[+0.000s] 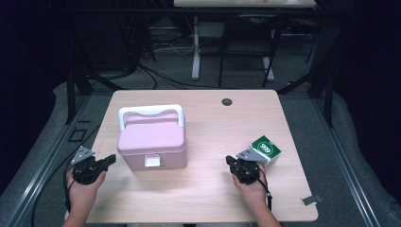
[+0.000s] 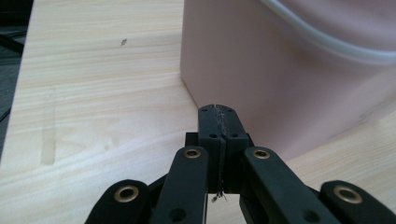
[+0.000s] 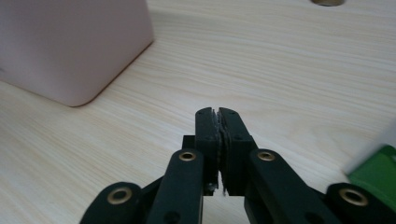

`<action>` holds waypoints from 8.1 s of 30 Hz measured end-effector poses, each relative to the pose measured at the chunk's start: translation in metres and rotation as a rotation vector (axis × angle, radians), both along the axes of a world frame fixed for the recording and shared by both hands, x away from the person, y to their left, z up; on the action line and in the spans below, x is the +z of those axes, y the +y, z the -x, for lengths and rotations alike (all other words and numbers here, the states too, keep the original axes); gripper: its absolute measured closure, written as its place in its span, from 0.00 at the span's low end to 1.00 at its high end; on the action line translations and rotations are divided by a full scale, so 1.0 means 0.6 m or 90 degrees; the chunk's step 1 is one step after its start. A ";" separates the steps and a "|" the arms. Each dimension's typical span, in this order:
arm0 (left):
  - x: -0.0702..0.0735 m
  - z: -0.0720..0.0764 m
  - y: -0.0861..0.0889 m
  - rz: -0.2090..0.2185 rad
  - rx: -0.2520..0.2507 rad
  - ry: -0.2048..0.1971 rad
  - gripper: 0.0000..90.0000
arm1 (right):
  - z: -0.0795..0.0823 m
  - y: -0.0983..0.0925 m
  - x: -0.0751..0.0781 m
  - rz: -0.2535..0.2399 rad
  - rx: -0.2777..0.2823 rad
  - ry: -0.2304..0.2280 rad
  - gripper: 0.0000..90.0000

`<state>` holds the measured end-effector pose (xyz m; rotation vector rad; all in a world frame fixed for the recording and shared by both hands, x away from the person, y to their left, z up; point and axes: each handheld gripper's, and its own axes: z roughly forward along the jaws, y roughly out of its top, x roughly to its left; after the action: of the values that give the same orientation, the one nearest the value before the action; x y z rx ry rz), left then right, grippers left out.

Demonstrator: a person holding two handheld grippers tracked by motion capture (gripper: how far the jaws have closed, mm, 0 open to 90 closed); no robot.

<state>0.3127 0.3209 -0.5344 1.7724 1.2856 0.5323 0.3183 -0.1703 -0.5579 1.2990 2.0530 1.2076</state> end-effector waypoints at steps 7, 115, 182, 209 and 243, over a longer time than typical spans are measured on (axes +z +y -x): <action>-0.001 -0.024 -0.004 -0.013 0.000 0.015 1.00 | -0.019 0.036 0.002 0.022 0.027 -0.003 1.00; 0.027 0.017 -0.152 0.042 -0.102 0.028 1.00 | 0.033 0.062 0.041 -0.046 0.009 0.014 1.00; 0.131 0.021 -0.159 0.067 -0.215 0.007 0.58 | 0.065 -0.053 0.135 -0.096 0.057 0.004 0.68; 0.132 -0.031 -0.226 0.082 -0.264 0.032 0.59 | 0.011 -0.006 0.151 -0.140 0.132 -0.009 0.61; 0.136 0.014 -0.218 0.027 -0.258 -0.027 0.82 | 0.048 -0.006 0.144 -0.111 0.142 -0.082 0.82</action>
<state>0.3042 0.1902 -0.4528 1.9093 0.8664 0.3073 0.2894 -0.1740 -0.4714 1.0533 2.0793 1.5573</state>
